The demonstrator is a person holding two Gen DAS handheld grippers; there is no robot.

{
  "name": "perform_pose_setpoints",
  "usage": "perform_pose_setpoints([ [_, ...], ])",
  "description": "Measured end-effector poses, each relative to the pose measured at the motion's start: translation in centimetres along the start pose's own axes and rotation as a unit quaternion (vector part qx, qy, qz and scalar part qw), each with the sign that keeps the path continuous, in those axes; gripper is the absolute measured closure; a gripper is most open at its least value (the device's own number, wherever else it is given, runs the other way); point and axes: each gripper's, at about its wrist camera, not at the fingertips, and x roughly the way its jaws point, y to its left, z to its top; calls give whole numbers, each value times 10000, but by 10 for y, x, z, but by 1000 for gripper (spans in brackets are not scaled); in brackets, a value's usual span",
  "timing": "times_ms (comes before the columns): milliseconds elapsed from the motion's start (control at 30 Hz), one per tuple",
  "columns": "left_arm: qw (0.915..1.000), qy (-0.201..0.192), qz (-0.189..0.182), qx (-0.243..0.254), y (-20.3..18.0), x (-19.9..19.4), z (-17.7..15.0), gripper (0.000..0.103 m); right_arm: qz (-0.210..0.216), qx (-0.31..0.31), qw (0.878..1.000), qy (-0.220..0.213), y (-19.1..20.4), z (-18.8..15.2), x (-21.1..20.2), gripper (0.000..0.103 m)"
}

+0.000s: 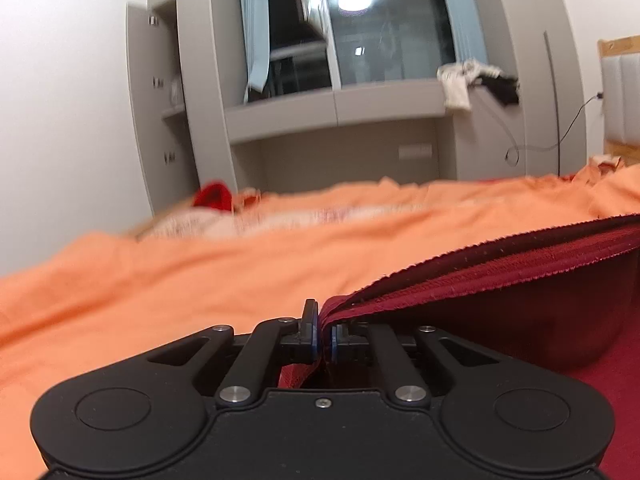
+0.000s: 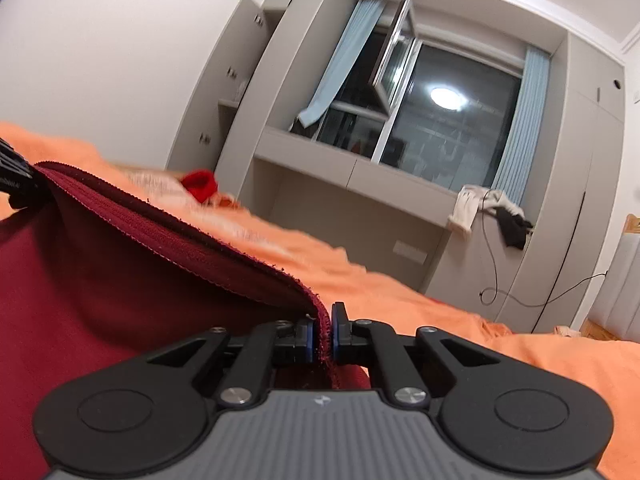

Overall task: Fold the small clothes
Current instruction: 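Lower the edge onto the shirt and open both grippers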

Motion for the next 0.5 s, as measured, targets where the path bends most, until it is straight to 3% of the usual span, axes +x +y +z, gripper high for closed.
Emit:
perform_pose_setpoints([
  [133,9987,469,-78,-203,8,24,-12,94,132,-151,9989,427,10,-9,21,83],
  [200,9978,587,-93,-309,12,28,-17,87,91,-187,9985,501,13,-15,19,65],
  [300,9964,673,-253,-443,20,30,-22,75,40,-234,9981,570,15,-21,14,49],
  [433,9948,677,-399,-653,29,26,-26,41,238,124,9960,848,3,-24,13,36],
  [500,9947,616,-379,-725,35,23,-26,33,350,375,9941,959,-5,-26,9,25],
])
